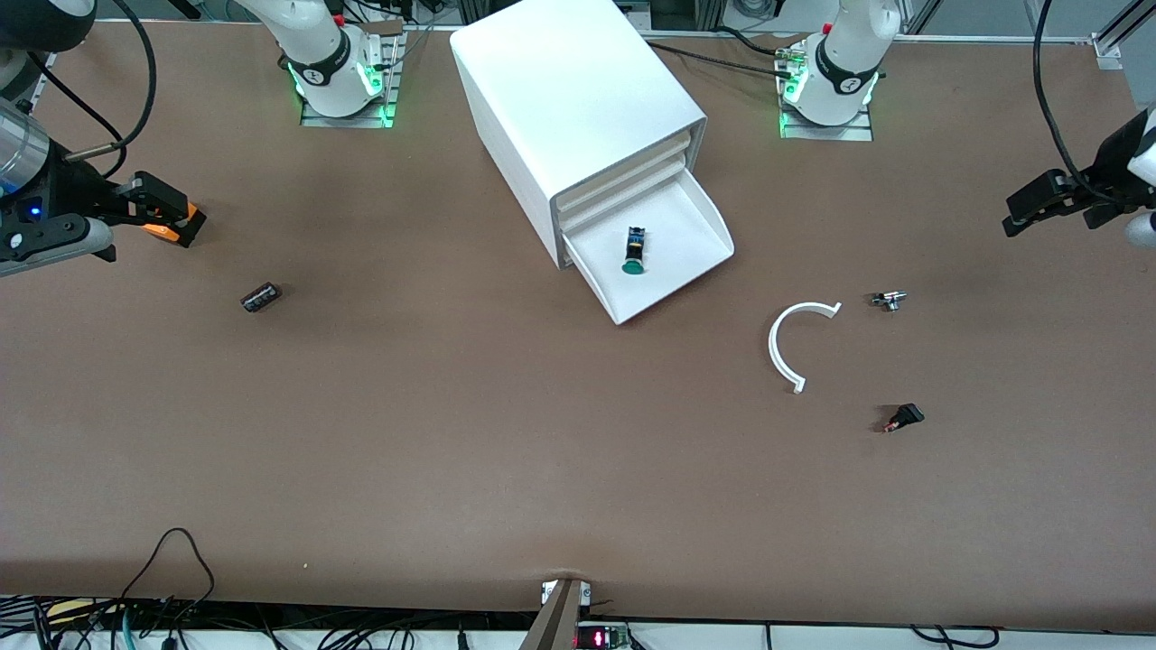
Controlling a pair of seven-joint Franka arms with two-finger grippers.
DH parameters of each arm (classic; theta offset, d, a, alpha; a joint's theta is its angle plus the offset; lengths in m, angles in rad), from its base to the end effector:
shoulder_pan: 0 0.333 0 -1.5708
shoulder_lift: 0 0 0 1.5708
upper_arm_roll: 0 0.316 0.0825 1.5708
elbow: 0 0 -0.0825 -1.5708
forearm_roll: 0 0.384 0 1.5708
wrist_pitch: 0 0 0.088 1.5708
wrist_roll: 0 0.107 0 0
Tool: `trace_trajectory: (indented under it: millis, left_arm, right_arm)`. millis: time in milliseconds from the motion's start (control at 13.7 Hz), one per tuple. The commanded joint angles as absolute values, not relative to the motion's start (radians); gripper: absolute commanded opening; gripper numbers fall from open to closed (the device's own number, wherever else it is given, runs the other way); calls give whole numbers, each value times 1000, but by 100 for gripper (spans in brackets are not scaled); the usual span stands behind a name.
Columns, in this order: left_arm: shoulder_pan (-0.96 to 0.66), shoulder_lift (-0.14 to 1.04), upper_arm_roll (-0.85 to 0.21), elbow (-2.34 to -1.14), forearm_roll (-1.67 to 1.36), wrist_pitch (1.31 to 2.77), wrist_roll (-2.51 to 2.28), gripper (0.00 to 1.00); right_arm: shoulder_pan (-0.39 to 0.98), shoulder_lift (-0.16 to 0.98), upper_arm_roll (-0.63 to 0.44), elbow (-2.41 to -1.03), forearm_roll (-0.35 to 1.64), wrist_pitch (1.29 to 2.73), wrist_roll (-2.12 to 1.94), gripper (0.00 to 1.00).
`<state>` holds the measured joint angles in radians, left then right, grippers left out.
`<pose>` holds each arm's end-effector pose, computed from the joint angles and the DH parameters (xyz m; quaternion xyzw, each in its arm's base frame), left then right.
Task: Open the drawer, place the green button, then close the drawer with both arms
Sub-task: 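Move the left gripper to the front of the open drawer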
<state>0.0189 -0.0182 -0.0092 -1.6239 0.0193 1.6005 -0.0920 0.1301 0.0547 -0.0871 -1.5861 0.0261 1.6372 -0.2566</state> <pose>0.5508 0.0073 0.6121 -0.9987 -0.0505 0.0022 0.0098 0.5753 0.0287 0.5923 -0.9889 -0.1484 0.0006 0.0108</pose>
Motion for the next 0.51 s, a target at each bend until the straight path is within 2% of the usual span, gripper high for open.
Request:
trace_trajectory:
  millis: [0, 219, 437]
  left_arm:
    - [-37, 35, -6, -1640, 0, 1666, -174, 100]
    - [-125, 118, -9, -1675, -37, 1770, -364, 100]
    - [-219, 181, -9, -1782, -40, 1974, -550, 100]
  right_arm:
    - [118, 55, -77, -1572, 26, 1620, -258, 100]
    - [120, 55, -77, -1569, 26, 1620, -256, 100]
    - [120, 55, -77, -1569, 26, 1621, -256, 100]
